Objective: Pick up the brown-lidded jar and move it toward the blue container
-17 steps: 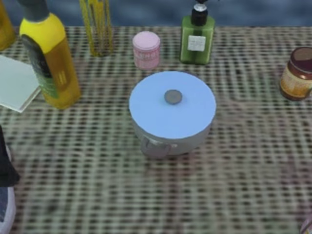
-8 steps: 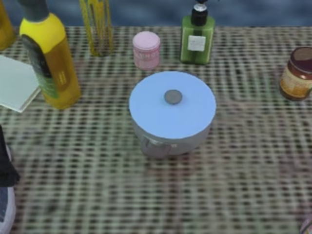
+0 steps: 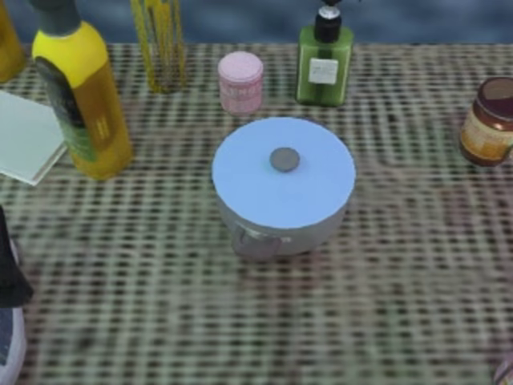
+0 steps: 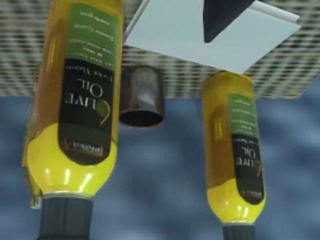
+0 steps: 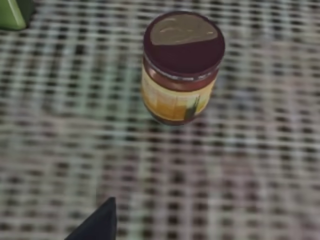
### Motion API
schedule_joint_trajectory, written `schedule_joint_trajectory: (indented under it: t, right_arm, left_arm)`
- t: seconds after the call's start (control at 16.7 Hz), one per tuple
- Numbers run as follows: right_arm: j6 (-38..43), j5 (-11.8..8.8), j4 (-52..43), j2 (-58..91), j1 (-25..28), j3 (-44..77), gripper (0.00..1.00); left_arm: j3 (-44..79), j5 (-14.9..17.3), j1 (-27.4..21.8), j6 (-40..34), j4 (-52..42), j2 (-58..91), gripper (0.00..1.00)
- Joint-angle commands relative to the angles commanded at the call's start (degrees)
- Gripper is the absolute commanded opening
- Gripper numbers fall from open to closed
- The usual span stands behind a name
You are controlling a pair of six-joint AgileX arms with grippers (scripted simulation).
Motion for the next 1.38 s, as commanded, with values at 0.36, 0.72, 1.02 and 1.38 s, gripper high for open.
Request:
schedule_joint_trajectory:
  t: [0.36, 0.72, 1.02, 1.38]
  right_arm:
    - [-2.9, -0.2, -21.2, 36.6, 0.0, 33.9, 1.0]
    - [-5.6, -0.6, -37.5, 68.0, 0.1, 66.4, 1.0]
    - [-7.2, -0.9, -44.7, 84.6, 0.4, 85.1, 1.0]
    - [-7.6, -1.0, -46.4, 89.1, 0.4, 90.2, 1.0]
  left_arm:
    - [0.0, 0.0, 0.0, 0.0, 0.0, 0.0, 1.0]
    - [0.0, 0.0, 0.0, 0.0, 0.0, 0.0, 1.0]
    - [0.0, 0.0, 0.0, 0.0, 0.0, 0.0, 1.0]
    - [0.0, 0.0, 0.0, 0.0, 0.0, 0.0, 1.0]
